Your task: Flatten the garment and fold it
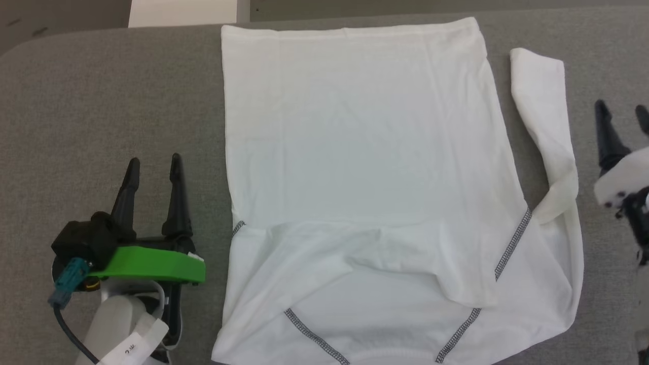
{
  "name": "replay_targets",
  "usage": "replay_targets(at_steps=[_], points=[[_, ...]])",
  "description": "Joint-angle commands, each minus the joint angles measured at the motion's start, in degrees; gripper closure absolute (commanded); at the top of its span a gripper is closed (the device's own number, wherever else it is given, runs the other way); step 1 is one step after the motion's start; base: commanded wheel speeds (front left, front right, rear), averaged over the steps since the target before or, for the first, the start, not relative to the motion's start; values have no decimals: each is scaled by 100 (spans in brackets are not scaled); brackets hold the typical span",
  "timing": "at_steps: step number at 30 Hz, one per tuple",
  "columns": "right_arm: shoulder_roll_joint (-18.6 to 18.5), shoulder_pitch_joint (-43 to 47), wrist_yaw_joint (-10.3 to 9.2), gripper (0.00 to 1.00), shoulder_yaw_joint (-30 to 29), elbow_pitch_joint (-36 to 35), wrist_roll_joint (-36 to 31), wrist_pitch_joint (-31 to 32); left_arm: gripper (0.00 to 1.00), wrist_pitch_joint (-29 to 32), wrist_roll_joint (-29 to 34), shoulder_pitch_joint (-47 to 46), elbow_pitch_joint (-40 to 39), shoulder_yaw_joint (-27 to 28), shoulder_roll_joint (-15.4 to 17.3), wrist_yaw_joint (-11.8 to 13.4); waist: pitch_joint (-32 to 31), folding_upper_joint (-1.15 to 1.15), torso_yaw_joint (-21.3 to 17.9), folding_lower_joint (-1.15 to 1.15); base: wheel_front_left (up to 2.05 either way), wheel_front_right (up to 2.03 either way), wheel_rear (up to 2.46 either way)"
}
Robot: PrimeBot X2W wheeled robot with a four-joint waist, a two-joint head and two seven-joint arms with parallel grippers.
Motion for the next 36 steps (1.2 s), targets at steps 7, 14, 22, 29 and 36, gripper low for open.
replay_targets(at_steps=[7, 14, 22, 29, 36], points=[[-395, -1463, -9, 0, -546, 1045, -113, 920, 0, -20, 349, -168, -204, 481, -421, -299, 945, 0, 429, -1, 0, 0, 0], [-540, -2316, -9, 0, -793, 1608, -473, 1574, 0, -20, 553, -356, -345, 780, -674, -526, 1441, 0, 647, -1, 0, 0, 0], [-608, -2768, -9, 0, -842, 1884, -913, 2250, 0, -20, 663, -420, -396, 980, -810, -662, 1686, 0, 766, -1, 0, 0, 0], [-632, -2887, -9, 100, -863, 1865, -1060, 2761, 0, -20, 707, -442, -383, 1040, -850, -733, 1717, 0, 805, -1, 0, 0, 0], [-654, -2590, -9, 100, -785, 1443, -987, 2134, 0, -20, 743, -366, -312, 1094, -865, -766, 1447, 0, 714, -1, 0, 0, 0]])
